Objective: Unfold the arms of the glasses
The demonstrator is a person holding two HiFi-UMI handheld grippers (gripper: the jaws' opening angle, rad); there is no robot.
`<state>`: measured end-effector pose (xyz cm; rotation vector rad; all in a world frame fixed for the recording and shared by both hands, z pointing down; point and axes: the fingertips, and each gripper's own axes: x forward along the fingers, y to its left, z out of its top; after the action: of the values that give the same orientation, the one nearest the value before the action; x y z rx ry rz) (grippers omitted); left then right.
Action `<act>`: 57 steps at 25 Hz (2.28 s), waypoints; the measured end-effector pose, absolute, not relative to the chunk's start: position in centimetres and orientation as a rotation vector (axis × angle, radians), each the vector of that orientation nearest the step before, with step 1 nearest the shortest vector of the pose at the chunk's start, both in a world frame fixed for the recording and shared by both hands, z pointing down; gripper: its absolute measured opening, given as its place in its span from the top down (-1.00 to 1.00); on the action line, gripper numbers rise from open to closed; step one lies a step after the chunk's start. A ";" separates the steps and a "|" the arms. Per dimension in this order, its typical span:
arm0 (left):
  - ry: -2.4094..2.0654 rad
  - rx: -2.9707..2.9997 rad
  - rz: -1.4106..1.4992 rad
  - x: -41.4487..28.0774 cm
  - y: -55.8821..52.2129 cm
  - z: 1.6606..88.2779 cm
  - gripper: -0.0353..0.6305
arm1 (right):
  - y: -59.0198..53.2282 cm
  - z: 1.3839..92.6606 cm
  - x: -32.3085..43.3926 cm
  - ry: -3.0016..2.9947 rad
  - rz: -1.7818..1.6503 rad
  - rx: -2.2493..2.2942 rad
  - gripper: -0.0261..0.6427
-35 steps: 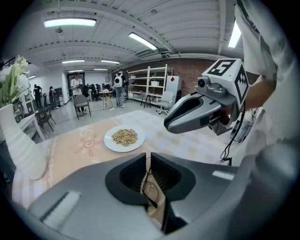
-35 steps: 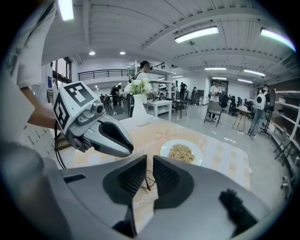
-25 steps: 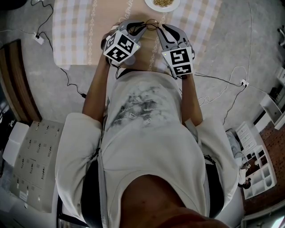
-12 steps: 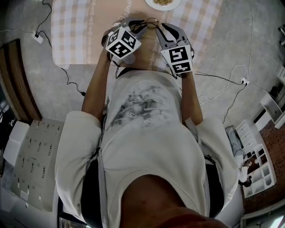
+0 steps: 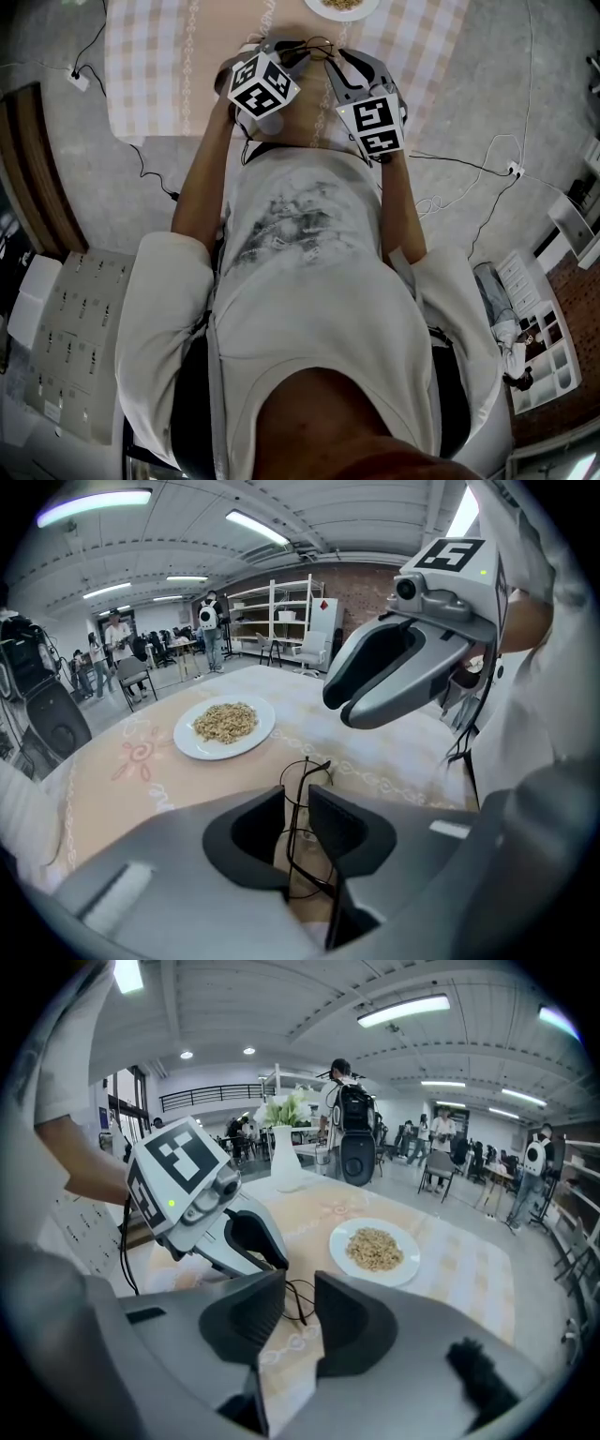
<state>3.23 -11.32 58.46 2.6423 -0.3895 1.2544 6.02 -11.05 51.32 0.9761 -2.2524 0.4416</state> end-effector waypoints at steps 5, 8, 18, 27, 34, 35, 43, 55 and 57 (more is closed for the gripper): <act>-0.363 2.622 1.269 3.4 -11.2 59.2 0.63 | -11.0 51.5 6.2 -2.246 0.447 0.976 0.61; -0.353 2.604 1.266 3.4 -11.1 59.7 0.63 | -11.0 51.5 6.3 -2.245 0.449 0.977 0.61; -0.326 2.577 1.211 3.5 -10.8 59.7 0.71 | -10.8 51.7 6.4 -2.243 0.459 0.969 0.61; -0.323 2.592 1.172 3.5 -10.8 59.3 0.85 | -10.9 52.0 6.4 -2.241 0.463 0.964 0.61; -0.289 2.603 1.142 3.5 -10.4 58.9 0.85 | -11.5 52.1 6.7 -2.241 0.446 0.978 0.73; -0.286 2.605 1.140 3.5 -10.4 58.9 0.85 | -11.6 52.2 6.7 -2.240 0.443 0.978 0.75; -0.241 2.625 1.128 3.6 -9.8 58.6 0.85 | -12.2 52.9 6.7 -2.243 0.422 0.946 0.87; -0.190 2.636 1.129 3.6 -9.4 58.5 0.85 | -13.2 55.0 6.5 -2.205 0.354 0.807 0.87; -0.182 2.637 1.129 3.6 -9.3 58.6 0.85 | -13.2 55.3 6.2 -2.204 0.347 0.776 0.87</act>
<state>3.64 -9.34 58.58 2.6371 -0.1816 1.1287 6.23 -13.19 55.32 0.7764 -2.2040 0.3467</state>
